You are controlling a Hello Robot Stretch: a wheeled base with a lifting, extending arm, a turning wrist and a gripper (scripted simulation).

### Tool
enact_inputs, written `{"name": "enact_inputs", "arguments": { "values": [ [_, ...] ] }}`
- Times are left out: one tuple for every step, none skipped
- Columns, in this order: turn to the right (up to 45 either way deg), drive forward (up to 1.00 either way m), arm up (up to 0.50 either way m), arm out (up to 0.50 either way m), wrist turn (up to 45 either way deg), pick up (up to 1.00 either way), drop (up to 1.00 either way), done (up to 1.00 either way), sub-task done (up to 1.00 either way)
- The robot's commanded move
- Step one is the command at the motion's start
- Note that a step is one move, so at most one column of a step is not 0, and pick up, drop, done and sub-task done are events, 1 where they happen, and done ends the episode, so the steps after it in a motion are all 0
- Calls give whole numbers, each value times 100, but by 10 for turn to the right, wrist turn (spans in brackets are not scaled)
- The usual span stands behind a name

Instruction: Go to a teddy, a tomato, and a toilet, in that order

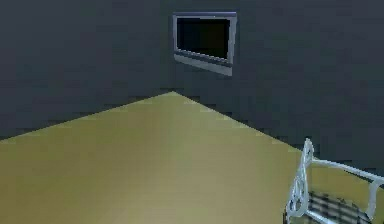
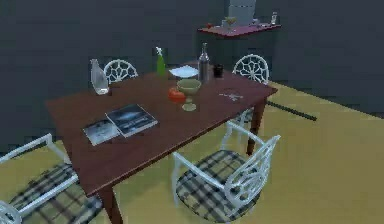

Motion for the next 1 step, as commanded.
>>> {"name": "enact_inputs", "arguments": {
  "values": [
    [-450,0,0,0,0,0,0,0,0]
  ]
}}
